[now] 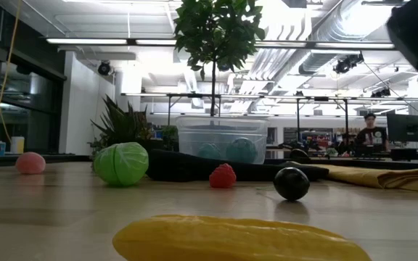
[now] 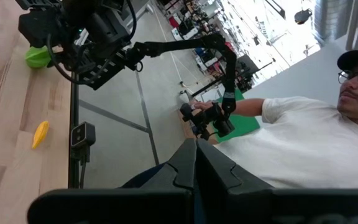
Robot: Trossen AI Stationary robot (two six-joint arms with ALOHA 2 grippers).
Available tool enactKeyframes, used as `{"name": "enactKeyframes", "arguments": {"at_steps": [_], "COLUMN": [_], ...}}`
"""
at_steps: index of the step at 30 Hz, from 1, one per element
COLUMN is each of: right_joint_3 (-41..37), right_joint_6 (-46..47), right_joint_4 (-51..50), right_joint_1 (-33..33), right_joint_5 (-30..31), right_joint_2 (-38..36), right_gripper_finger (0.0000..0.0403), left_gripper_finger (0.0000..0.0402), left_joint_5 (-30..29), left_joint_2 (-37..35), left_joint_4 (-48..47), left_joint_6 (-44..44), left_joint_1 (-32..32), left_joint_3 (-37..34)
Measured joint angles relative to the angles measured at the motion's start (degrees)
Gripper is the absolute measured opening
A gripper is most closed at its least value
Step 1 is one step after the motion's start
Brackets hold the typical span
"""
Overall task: Pick and placing Produce into tupperware
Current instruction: Put the starfruit into the transparent bin
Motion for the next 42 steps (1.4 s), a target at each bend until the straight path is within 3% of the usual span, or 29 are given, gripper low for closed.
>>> {"name": "enactKeyframes", "arguments": {"at_steps": [21, 42], "right_joint_3": [1.5, 12.46], "right_joint_6": [-4.08, -11.12], "right_joint_4": [3.6, -6.91], "right_joint_1": [-4.0, -6.95], "right_joint_5": [-0.85, 2.86], "right_joint_2": [-0.39, -0.4], "right_gripper_finger": [0.0218, 0.0218], "left_gripper_finger": [0.0001, 0.0001], "left_joint_5": [0.02, 0.02], "left_joint_2": [0.0, 0.0], "left_joint_4": [-0.77, -2.56], "left_joint_6": [0.13, 0.22], "left_joint_1": [-0.02, 0.0], "left_joint_3": [0.0, 0.0]}}
